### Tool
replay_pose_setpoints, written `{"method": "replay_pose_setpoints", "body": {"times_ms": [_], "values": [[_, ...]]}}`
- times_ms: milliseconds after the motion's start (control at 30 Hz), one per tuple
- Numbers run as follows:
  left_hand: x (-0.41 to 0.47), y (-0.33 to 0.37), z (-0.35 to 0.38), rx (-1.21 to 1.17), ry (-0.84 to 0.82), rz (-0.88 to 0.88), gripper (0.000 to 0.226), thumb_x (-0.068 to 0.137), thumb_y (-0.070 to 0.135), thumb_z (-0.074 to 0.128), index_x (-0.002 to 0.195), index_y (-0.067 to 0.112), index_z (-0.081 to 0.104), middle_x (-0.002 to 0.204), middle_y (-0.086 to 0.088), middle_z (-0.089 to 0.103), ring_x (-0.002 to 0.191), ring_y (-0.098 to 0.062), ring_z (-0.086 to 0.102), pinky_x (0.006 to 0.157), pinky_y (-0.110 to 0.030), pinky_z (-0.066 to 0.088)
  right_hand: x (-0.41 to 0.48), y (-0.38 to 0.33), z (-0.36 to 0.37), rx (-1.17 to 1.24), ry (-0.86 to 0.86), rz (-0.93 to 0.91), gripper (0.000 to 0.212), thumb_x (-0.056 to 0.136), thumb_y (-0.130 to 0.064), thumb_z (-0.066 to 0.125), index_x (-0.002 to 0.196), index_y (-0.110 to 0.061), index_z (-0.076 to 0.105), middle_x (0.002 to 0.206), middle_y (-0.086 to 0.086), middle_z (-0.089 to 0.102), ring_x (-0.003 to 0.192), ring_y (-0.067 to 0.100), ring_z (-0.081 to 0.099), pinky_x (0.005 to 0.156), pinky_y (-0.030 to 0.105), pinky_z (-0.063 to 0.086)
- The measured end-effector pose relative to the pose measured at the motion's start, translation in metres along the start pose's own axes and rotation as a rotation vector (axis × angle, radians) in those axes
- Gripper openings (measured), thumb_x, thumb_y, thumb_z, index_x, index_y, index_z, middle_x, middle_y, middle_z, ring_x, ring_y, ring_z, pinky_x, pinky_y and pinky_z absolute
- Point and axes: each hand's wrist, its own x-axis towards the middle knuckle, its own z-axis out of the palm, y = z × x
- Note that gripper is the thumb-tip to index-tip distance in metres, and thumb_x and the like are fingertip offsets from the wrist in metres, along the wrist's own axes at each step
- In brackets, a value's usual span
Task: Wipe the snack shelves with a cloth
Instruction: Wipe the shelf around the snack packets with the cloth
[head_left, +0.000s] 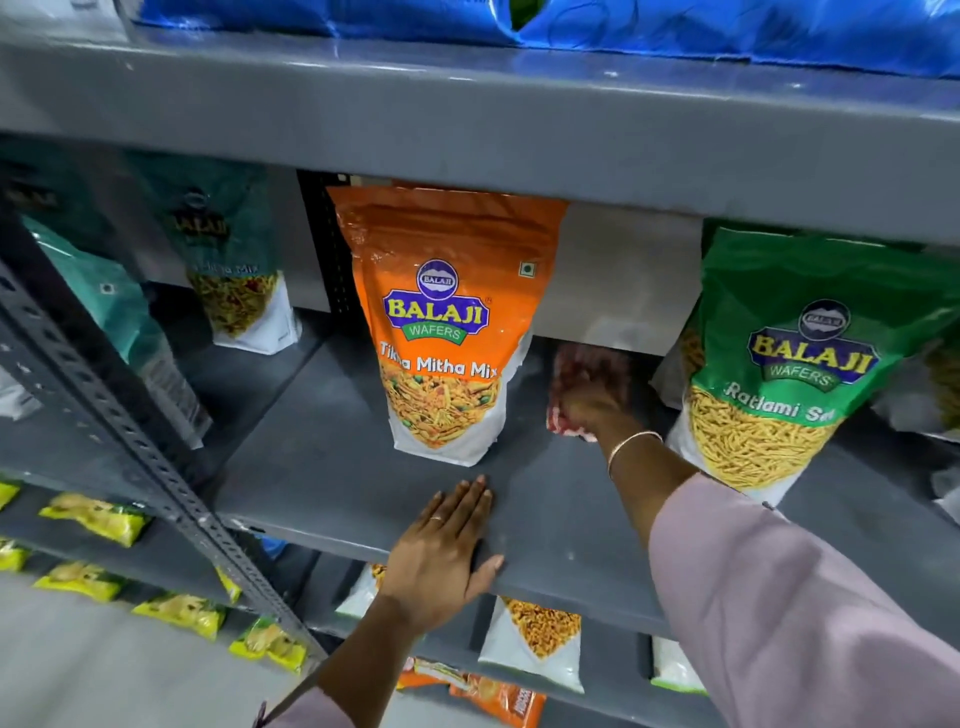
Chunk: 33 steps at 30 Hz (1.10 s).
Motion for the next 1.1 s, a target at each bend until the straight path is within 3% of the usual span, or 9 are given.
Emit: {"method": "replay_pose_setpoints", "body": {"times_ms": [67, 200, 267, 367, 500, 700, 900, 1000, 1100], "values": [[0.0, -0.001, 0.001, 0.011, -0.012, -0.004, 0.069, 0.098, 0.051, 0.015, 0.124, 0.005, 0.059, 0.134, -0.009, 0.054, 0.119, -0.022, 0.055, 0.107, -0.031, 0.025, 0.008, 0.0, -0.005, 0.018, 0.026, -0.045, 0.058, 0.1, -0.027, 0.026, 0.148, -0.003, 0.003, 0.158, 0.017, 0.005, 0.147, 0.034, 0.003, 0.12, 0.042, 0.005], [0.0, -0.001, 0.0, 0.01, -0.089, -0.03, 0.073, 0.097, 0.052, 0.009, 0.126, 0.005, 0.057, 0.134, -0.008, 0.054, 0.119, -0.021, 0.055, 0.109, -0.027, 0.015, 0.018, 0.005, -0.004, 0.006, -0.037, 0.055, 0.058, 0.093, -0.005, 0.045, 0.141, 0.014, 0.017, 0.148, 0.029, 0.031, 0.135, 0.042, 0.034, 0.111, 0.044, 0.032], [0.0, -0.001, 0.0, 0.012, -0.081, -0.029, 0.073, 0.097, 0.052, 0.009, 0.126, 0.005, 0.057, 0.134, -0.008, 0.054, 0.119, -0.021, 0.055, 0.109, -0.027, 0.014, 0.019, -0.001, -0.002, -0.091, 0.013, -0.094, 0.085, 0.089, -0.014, 0.053, 0.149, -0.009, -0.007, 0.158, 0.016, 0.005, 0.145, 0.035, 0.011, 0.12, 0.043, 0.016], [0.002, -0.001, -0.001, -0.001, -0.08, -0.026, 0.072, 0.097, 0.052, 0.011, 0.125, 0.006, 0.058, 0.134, -0.009, 0.054, 0.119, -0.021, 0.055, 0.109, -0.027, 0.015, 0.025, 0.002, 0.0, -0.093, -0.021, -0.152, 0.061, 0.099, -0.043, 0.027, 0.15, -0.026, 0.0, 0.16, 0.003, -0.008, 0.147, 0.025, -0.011, 0.121, 0.044, -0.002], [0.002, -0.001, -0.002, -0.005, -0.056, -0.022, 0.07, 0.097, 0.051, 0.013, 0.125, 0.005, 0.058, 0.134, -0.009, 0.054, 0.12, -0.022, 0.054, 0.107, -0.03, 0.023, 0.009, 0.018, 0.015, -0.224, 0.151, -0.112, 0.056, 0.099, -0.042, 0.018, 0.15, -0.02, 0.012, 0.16, 0.011, 0.001, 0.147, 0.031, -0.004, 0.121, 0.044, -0.002], [0.004, 0.001, -0.002, 0.054, -0.031, -0.03, 0.062, 0.084, 0.047, 0.038, 0.122, 0.003, 0.06, 0.129, -0.012, 0.058, 0.116, -0.025, 0.057, 0.101, -0.035, 0.029, -0.074, 0.052, 0.034, -0.32, 0.096, -0.374, 0.052, 0.1, -0.034, 0.03, 0.149, -0.024, 0.016, 0.16, 0.005, 0.002, 0.148, 0.023, -0.001, 0.12, 0.035, 0.003], [0.0, 0.002, -0.004, 0.042, -0.115, -0.065, 0.065, 0.092, 0.049, 0.029, 0.124, 0.0, 0.057, 0.129, -0.015, 0.057, 0.116, -0.028, 0.057, 0.108, -0.032, 0.016, -0.174, 0.116, 0.028, -0.437, -0.085, -0.516, 0.077, 0.078, -0.072, 0.009, 0.146, -0.037, 0.017, 0.156, -0.014, 0.006, 0.146, 0.01, 0.004, 0.116, 0.025, 0.011], [-0.001, 0.002, -0.006, 0.052, -0.155, -0.051, 0.077, 0.097, 0.053, 0.008, 0.125, 0.0, 0.057, 0.131, -0.014, 0.056, 0.118, -0.028, 0.056, 0.109, -0.03, 0.011, -0.203, 0.16, 0.002, -0.297, 0.0, -0.434, 0.055, 0.084, -0.055, 0.032, 0.139, -0.048, 0.03, 0.149, -0.02, 0.023, 0.14, 0.009, 0.031, 0.11, 0.028, 0.033], [0.0, 0.003, -0.006, 0.045, -0.153, -0.03, 0.078, 0.097, 0.053, 0.006, 0.125, 0.001, 0.057, 0.133, -0.013, 0.054, 0.118, -0.027, 0.056, 0.11, -0.029, 0.008, -0.216, 0.163, -0.02, 0.039, 0.287, -0.211, 0.039, 0.089, -0.014, 0.056, 0.125, -0.031, 0.057, 0.128, 0.003, 0.064, 0.113, 0.027, 0.062, 0.089, 0.03, 0.045]]}}
